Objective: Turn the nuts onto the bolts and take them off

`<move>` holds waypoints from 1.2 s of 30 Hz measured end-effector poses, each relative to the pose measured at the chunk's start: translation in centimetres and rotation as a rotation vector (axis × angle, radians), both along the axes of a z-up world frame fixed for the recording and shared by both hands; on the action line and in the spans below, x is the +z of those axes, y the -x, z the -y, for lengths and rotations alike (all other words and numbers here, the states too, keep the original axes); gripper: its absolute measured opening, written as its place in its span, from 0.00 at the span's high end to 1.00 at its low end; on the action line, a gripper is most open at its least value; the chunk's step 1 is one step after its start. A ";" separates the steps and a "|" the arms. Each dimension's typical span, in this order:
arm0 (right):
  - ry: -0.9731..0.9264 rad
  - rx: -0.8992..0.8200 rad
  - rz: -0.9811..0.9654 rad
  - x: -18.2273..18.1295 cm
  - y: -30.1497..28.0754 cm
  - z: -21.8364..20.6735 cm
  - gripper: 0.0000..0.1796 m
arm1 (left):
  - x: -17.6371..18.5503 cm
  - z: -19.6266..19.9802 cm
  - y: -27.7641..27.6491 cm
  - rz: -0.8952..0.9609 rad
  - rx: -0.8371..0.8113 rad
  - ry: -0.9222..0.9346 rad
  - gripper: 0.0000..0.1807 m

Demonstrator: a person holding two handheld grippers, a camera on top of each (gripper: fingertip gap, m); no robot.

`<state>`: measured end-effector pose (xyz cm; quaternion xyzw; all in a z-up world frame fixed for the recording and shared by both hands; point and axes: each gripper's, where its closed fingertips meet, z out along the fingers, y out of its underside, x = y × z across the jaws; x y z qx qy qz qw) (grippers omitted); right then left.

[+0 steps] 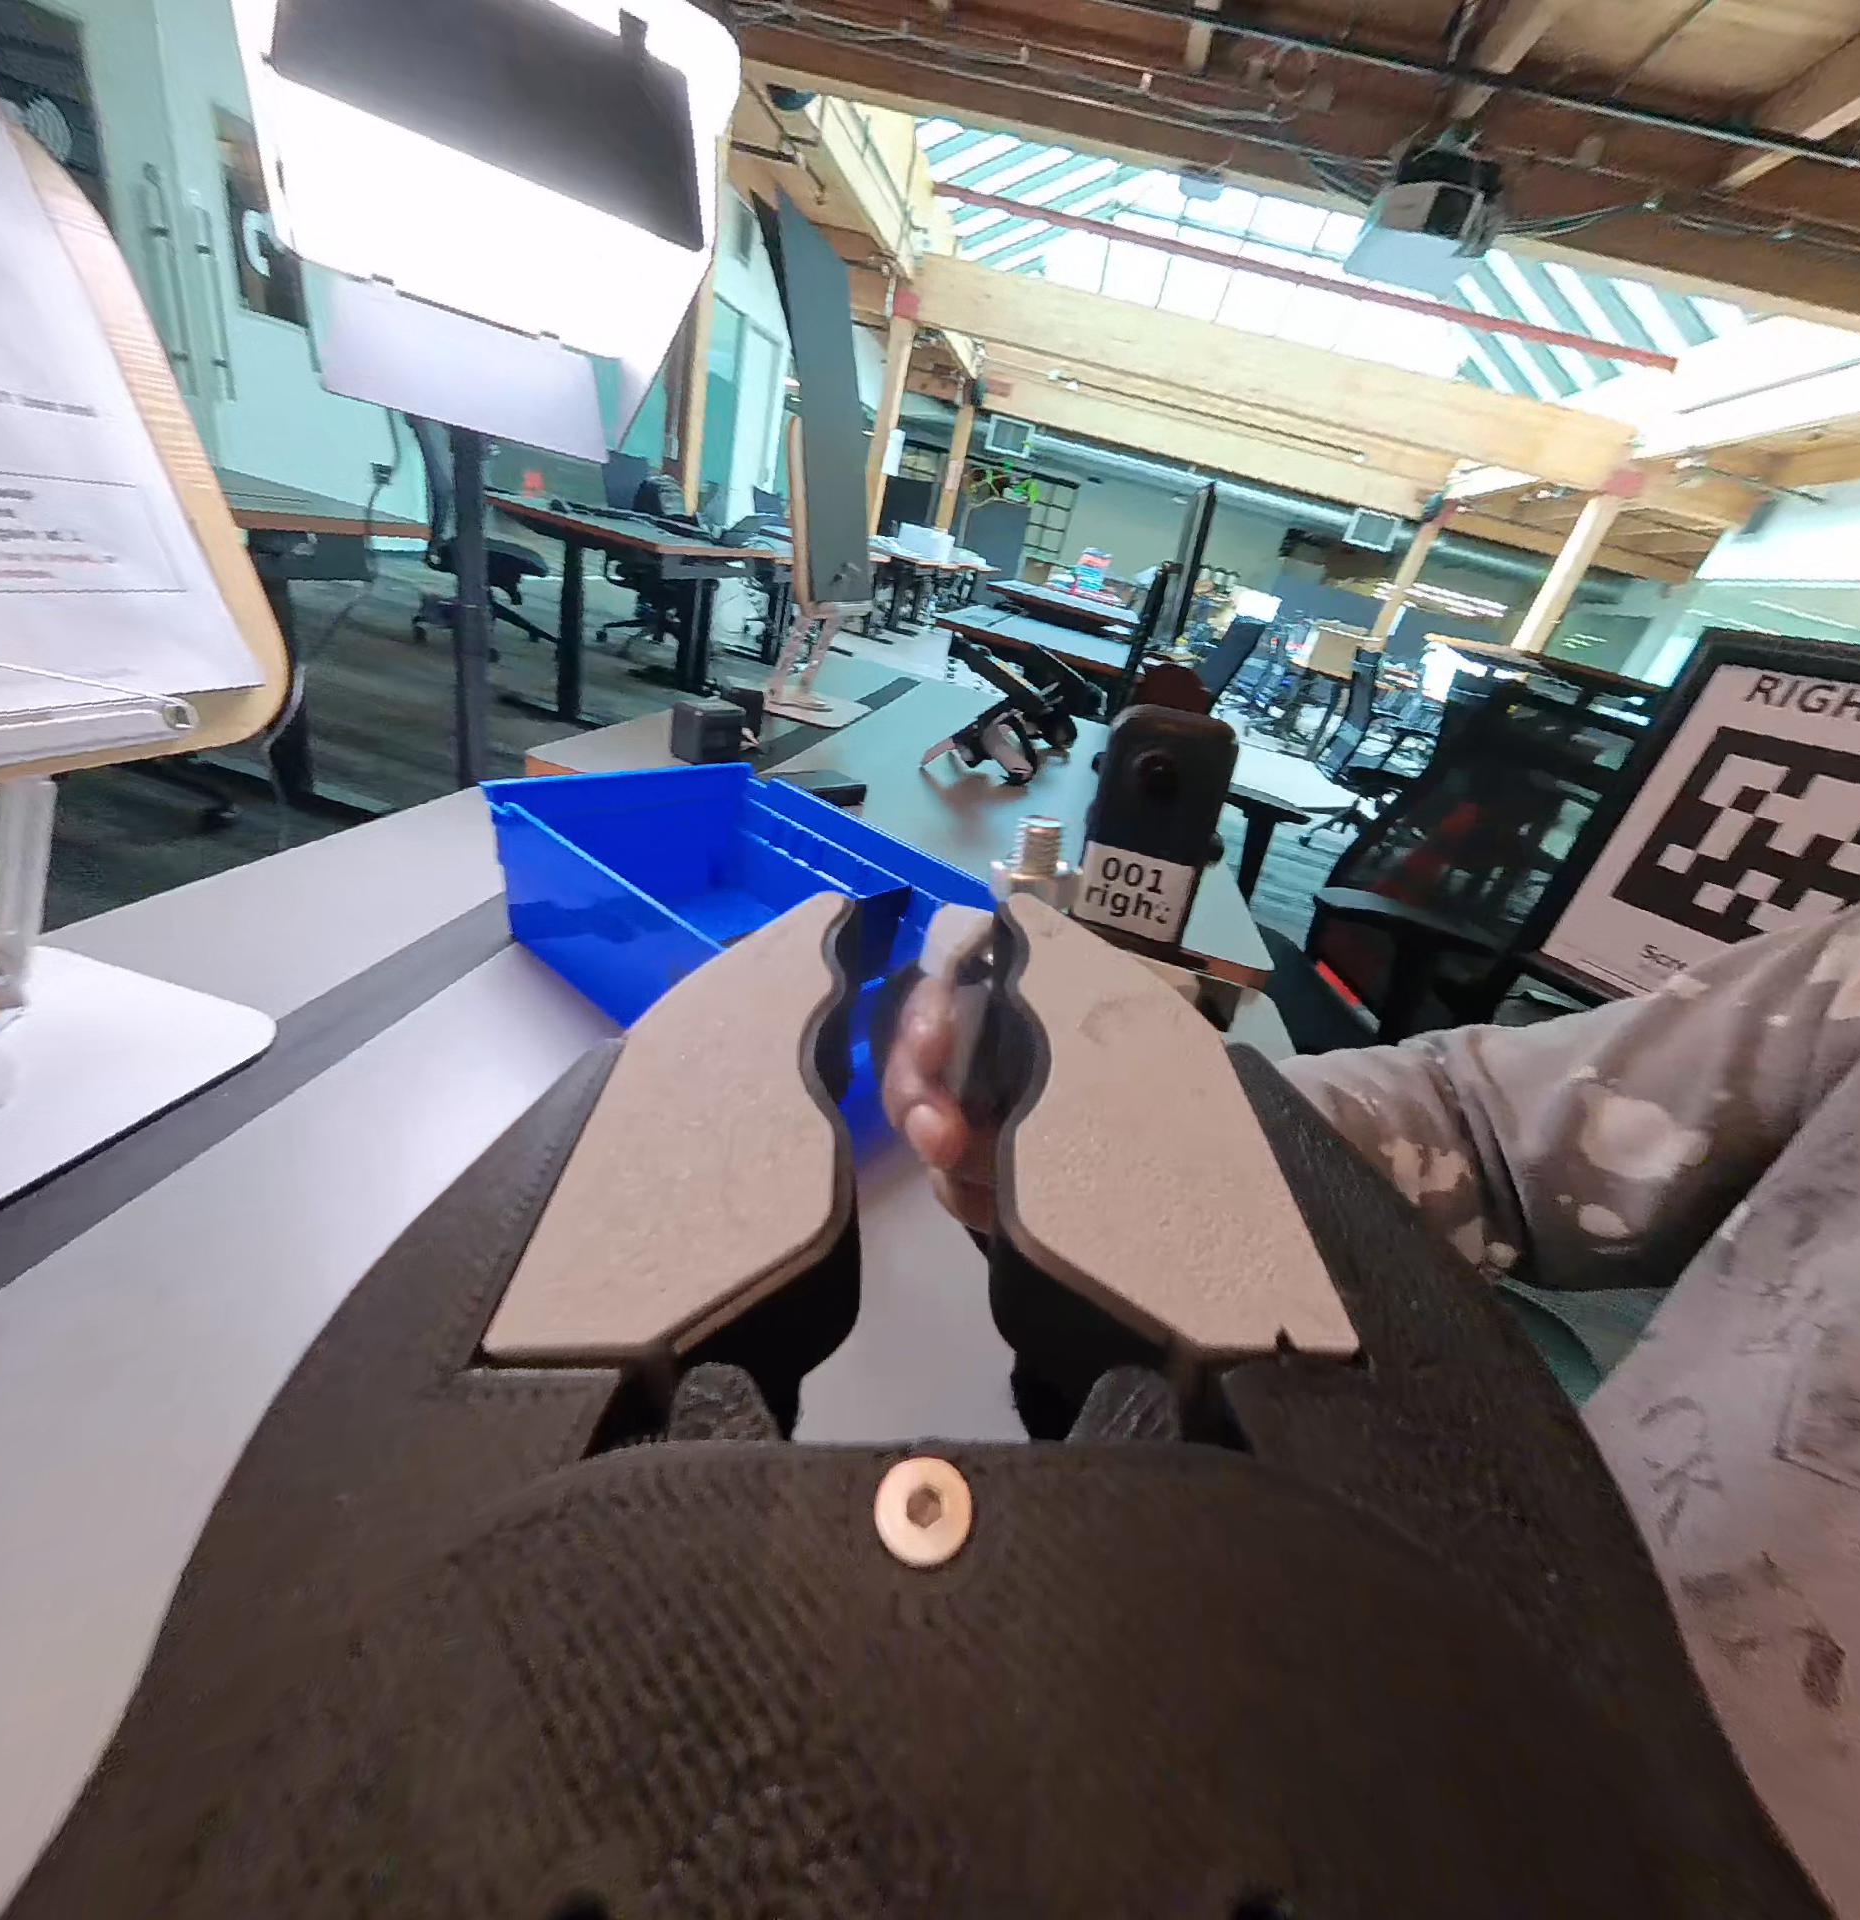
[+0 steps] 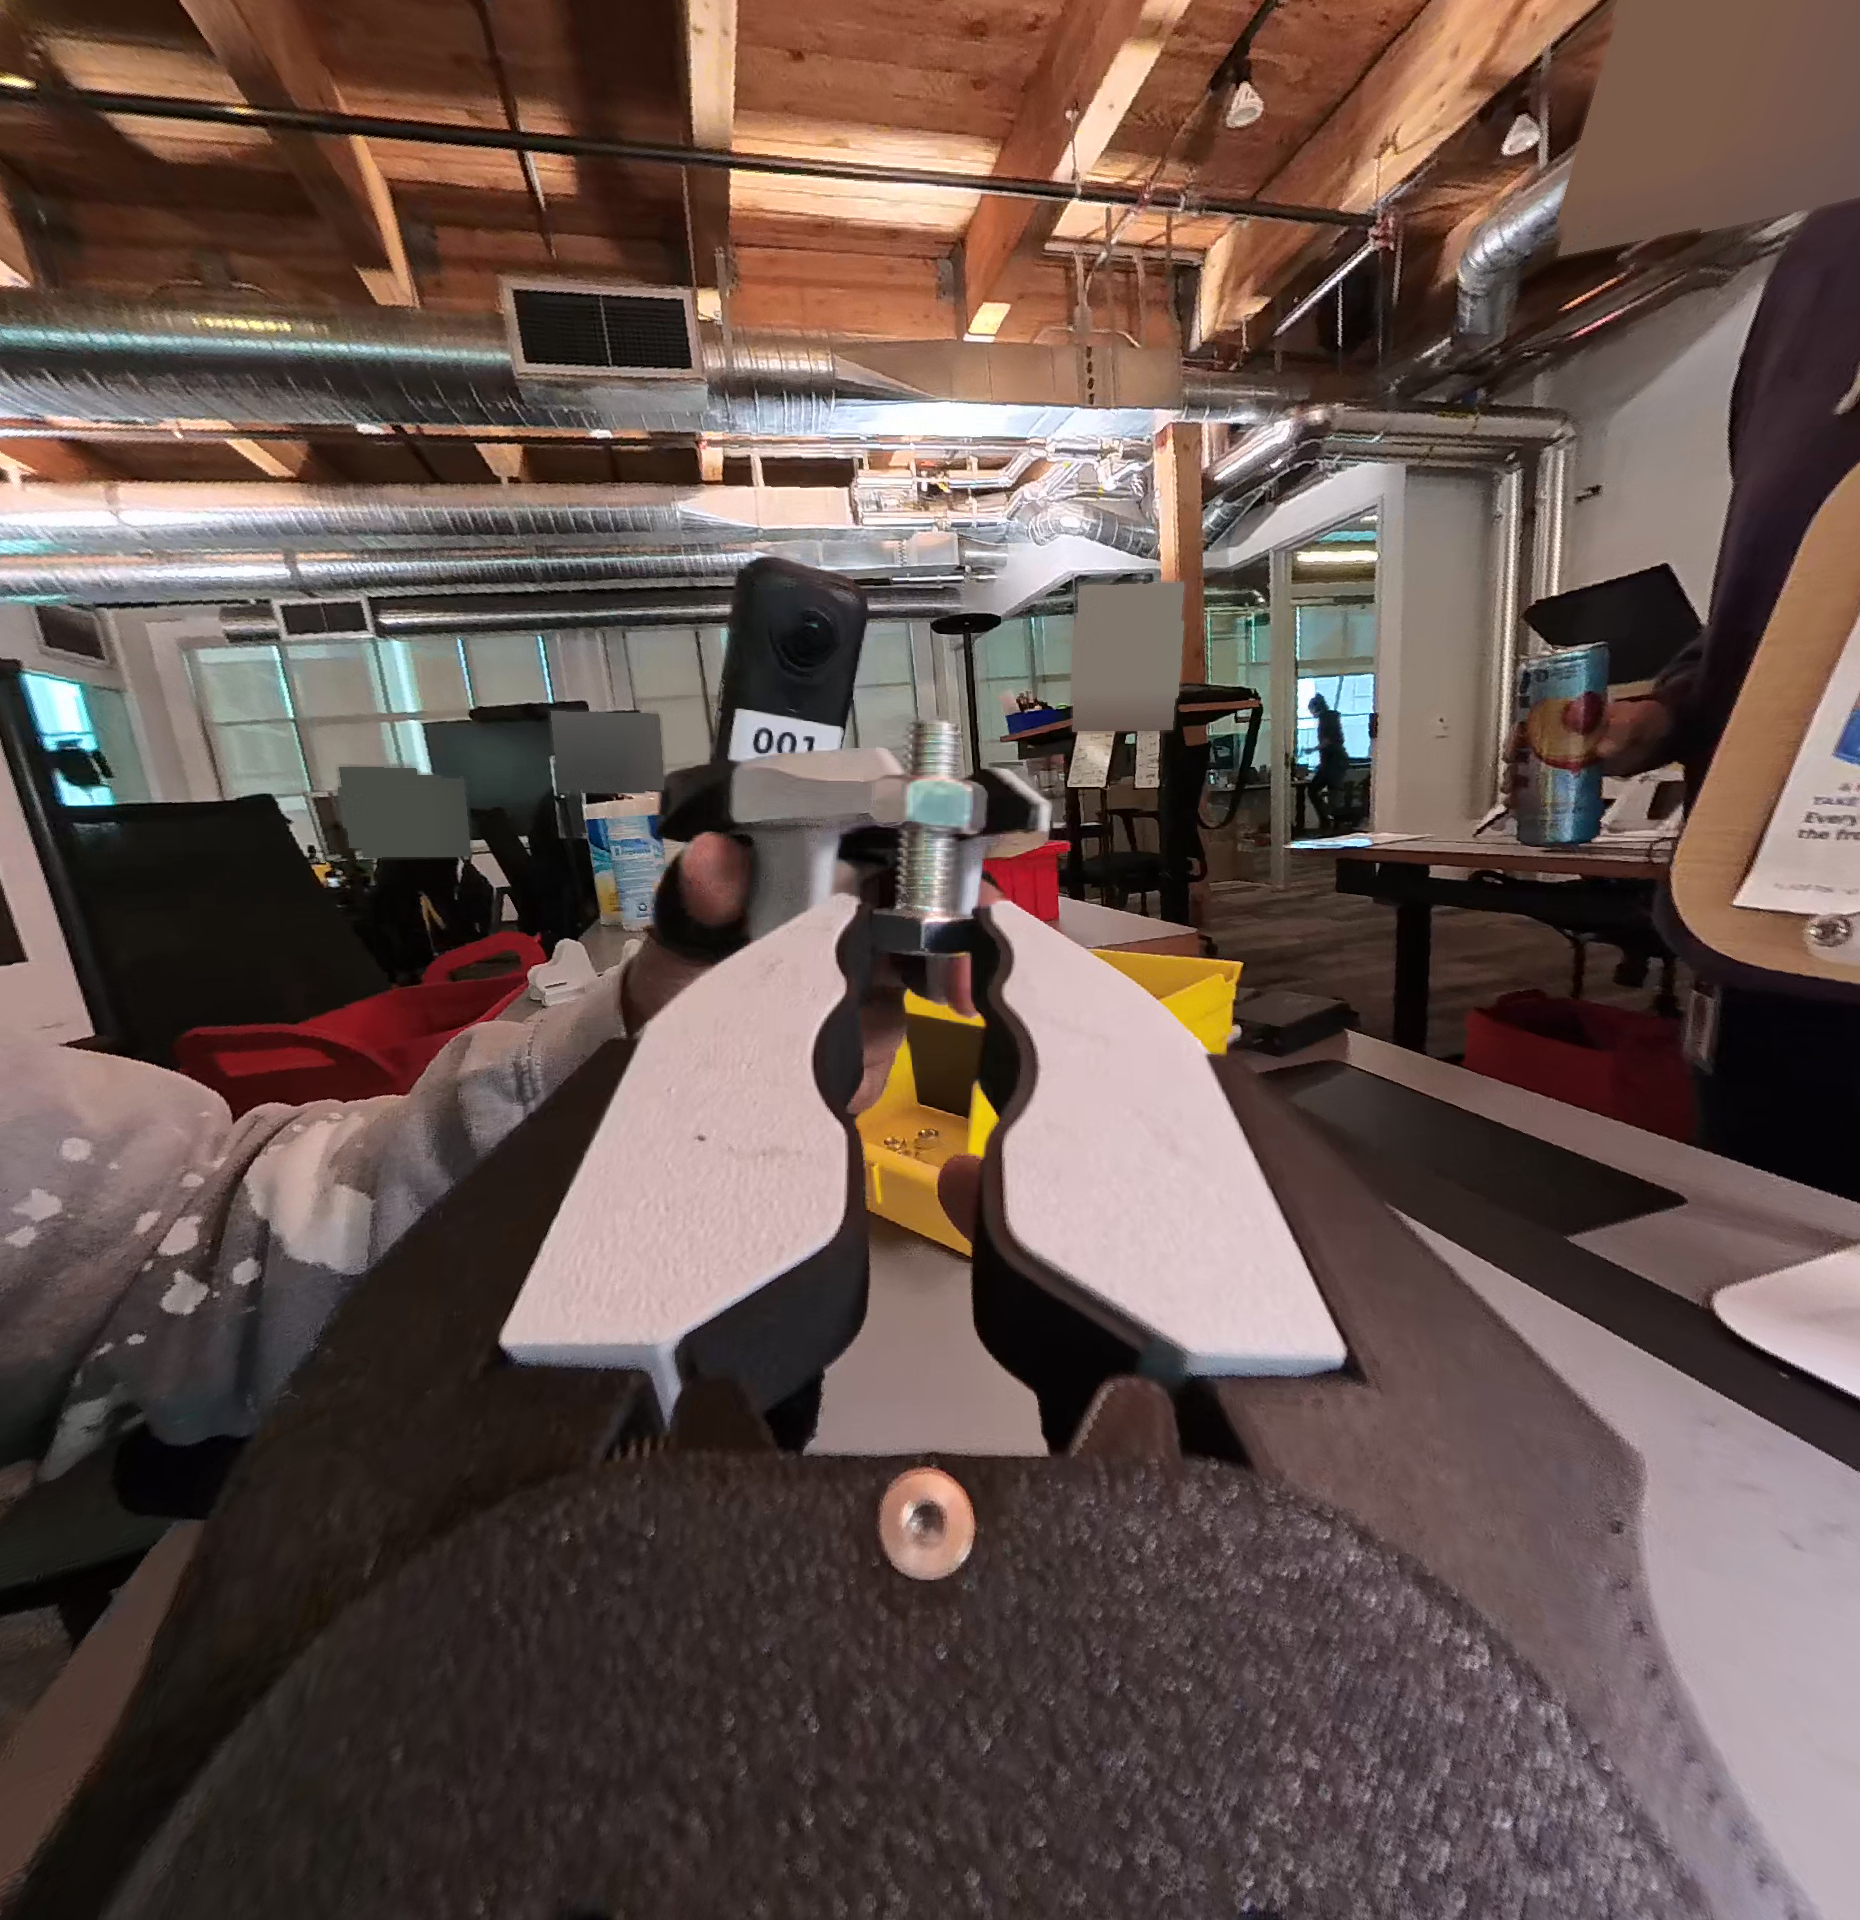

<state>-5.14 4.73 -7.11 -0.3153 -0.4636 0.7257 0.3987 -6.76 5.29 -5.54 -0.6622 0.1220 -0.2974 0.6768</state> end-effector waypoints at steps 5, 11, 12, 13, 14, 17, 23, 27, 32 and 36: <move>-0.011 -0.013 0.032 -0.8 0.6 0.2 0.90 | -1.1 -0.4 -1.7 -0.016 -0.053 0.037 0.84; -0.001 0.001 -0.004 0.0 -0.1 -0.1 0.90 | -0.6 -0.3 0.5 0.021 0.006 0.038 0.88; 0.008 -0.002 0.005 -0.2 0.0 -0.2 0.90 | -0.4 -0.1 0.0 0.025 -0.019 0.032 0.86; 0.010 -0.006 0.015 -0.4 0.2 -0.3 0.90 | -0.4 0.0 -0.6 0.014 -0.035 0.028 0.85; 0.007 -0.008 0.022 -0.6 0.4 -0.2 0.90 | -0.5 0.0 -1.2 -0.002 -0.045 0.027 0.84; 0.002 -0.006 0.018 -0.6 0.4 0.3 0.90 | -0.9 -0.4 -1.9 -0.029 -0.046 0.033 0.84; 0.014 0.014 -0.011 0.2 -0.2 0.0 0.90 | -0.1 0.1 0.3 0.020 -0.007 0.034 0.88; 0.005 0.001 0.016 -0.5 0.3 0.2 0.90 | -0.8 -0.1 -2.1 -0.042 -0.060 0.045 0.83; 0.022 0.027 -0.017 0.3 -0.4 0.1 0.90 | -0.8 -0.7 1.0 -0.042 0.092 0.045 0.95; 0.017 -0.008 -0.006 0.2 -0.2 -0.3 0.90 | -0.2 0.1 -0.1 -0.024 -0.001 0.042 0.86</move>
